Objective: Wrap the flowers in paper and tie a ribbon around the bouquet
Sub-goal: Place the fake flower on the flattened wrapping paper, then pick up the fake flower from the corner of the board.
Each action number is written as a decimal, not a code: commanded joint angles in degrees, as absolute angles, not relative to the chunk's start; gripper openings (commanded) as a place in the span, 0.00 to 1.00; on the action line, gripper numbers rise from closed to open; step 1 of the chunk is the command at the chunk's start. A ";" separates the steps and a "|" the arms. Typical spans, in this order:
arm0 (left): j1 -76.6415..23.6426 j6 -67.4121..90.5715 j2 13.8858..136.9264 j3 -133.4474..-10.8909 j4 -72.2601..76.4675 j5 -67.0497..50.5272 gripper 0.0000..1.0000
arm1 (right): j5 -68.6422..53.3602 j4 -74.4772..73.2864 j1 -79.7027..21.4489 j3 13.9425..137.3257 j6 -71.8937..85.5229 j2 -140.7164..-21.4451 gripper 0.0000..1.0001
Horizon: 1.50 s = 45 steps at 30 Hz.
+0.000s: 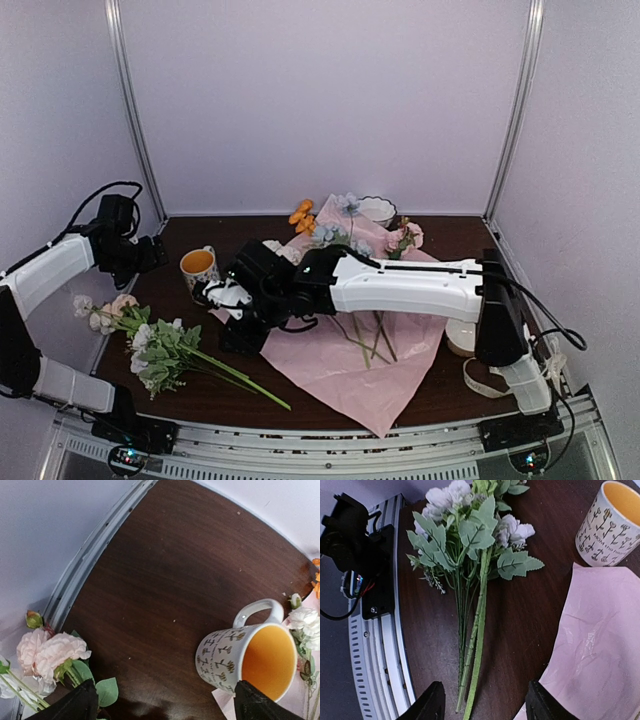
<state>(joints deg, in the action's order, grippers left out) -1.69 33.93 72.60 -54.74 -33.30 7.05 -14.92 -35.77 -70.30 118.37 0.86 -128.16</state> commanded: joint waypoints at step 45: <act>-0.74 27.36 69.82 -60.69 -29.99 6.93 0.98 | -10.77 -46.14 -72.44 130.85 4.37 -140.50 0.00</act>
